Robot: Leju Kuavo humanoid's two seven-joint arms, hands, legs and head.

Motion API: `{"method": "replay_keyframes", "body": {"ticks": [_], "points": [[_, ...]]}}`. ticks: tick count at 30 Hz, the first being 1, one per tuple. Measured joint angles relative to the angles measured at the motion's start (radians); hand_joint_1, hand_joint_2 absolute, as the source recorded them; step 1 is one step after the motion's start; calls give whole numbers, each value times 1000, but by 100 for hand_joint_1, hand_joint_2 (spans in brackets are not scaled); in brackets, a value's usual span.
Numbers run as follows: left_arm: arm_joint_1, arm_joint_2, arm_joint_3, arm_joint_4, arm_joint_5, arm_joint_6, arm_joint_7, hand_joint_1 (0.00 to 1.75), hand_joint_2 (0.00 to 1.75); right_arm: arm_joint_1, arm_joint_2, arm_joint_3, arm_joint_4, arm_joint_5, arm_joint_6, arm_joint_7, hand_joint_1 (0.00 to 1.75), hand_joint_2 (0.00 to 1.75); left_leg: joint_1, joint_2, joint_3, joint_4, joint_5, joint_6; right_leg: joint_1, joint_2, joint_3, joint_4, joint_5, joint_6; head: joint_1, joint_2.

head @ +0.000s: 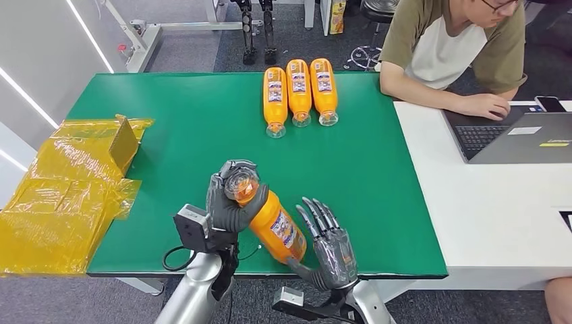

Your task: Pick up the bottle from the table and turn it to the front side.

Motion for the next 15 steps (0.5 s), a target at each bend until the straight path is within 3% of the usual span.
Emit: {"method": "replay_keyframes", "body": {"ticks": [3,10,15], "points": [[-2,6,0,-20,-55,82,45,175,175,-8,28,1,2,-59,-53,-46,0,175,0,0,0,0,0,0,0,0,0,0,0,0,0,0],[-9,41,16,-102,-170,256,93,175,175,-10,99,-15,7,-84,-57,-108,0,175,0,0,0,0,0,0,0,0,0,0,0,0,0,0],[-22,73,53,-194,-322,503,102,175,175,-7,124,-24,9,-100,-57,-119,0,175,0,0,0,0,0,-1,0,0,0,0,0,0,0,0]]}}
